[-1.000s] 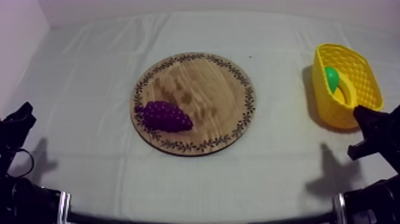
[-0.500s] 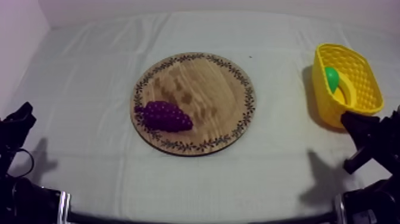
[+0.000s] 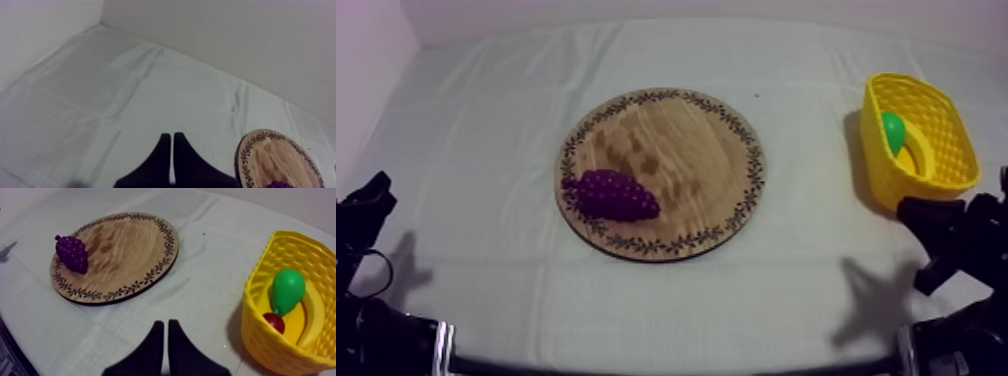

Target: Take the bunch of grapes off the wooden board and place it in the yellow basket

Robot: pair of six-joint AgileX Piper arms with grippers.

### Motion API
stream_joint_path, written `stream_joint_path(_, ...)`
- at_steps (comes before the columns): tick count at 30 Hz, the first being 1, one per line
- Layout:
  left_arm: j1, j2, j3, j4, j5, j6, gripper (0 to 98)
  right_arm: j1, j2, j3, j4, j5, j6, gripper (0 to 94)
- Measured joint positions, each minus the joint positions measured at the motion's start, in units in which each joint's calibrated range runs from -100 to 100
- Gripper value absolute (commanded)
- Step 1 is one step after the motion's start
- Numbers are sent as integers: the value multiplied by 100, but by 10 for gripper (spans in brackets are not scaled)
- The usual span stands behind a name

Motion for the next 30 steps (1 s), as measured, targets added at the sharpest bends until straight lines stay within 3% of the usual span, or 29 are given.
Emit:
stream_joint_path(4, 0, 0, 0, 0, 0, 0, 0, -111, 629, -424, 263, 92, -329, 5)
stream_joint_path(10, 0, 0, 0, 0, 0, 0, 0, -206, 1596, -1451, 269, 637, -459, 5)
stream_joint_path(16, 0, 0, 0, 0, 0, 0, 0, -583, 2642, -2916, 417, 1700, -77, 5)
stream_joint_path(25, 0, 0, 0, 0, 0, 0, 0, -825, 4228, -5096, 74, 2967, 633, 3)
stream_joint_path(30, 0, 0, 0, 0, 0, 0, 0, -1164, 5140, -6122, 228, 3549, 1073, 3)
